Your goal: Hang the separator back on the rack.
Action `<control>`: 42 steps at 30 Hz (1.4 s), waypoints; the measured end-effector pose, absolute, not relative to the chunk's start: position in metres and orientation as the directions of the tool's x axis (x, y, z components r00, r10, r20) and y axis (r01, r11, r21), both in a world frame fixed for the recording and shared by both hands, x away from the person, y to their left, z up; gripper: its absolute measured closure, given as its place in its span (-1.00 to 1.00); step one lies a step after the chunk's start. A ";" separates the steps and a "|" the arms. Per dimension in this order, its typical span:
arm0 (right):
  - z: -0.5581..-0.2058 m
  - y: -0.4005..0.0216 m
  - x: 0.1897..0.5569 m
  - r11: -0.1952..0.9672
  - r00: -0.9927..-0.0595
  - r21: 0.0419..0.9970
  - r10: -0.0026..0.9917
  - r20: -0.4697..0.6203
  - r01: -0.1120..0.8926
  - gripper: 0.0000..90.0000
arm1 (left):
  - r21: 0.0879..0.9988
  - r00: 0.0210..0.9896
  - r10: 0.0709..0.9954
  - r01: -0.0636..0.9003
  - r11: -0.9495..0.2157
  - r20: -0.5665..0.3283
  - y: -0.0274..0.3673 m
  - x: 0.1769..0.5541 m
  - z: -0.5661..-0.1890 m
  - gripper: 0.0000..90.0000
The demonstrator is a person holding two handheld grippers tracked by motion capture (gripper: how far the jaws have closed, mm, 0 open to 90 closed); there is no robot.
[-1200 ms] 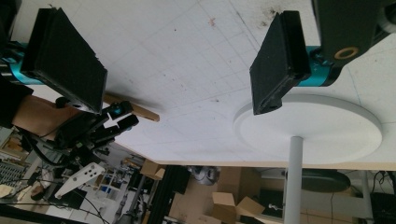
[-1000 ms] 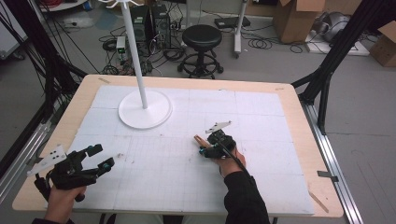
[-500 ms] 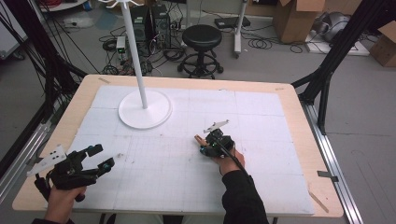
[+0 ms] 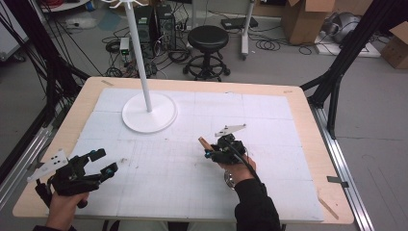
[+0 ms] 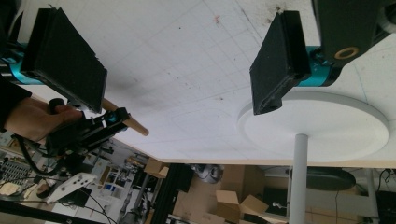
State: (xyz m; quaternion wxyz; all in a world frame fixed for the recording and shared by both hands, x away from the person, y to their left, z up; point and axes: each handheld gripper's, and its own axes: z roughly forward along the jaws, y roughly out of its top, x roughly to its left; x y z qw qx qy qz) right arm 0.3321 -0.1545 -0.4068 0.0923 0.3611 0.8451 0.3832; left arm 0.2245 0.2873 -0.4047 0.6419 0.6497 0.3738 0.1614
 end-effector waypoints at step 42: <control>-0.360 -0.140 0.243 0.118 -0.938 0.961 0.278 0.208 0.248 0.48 | 0.961 0.907 0.317 0.257 0.105 -0.277 0.202 0.236 -0.324 -0.47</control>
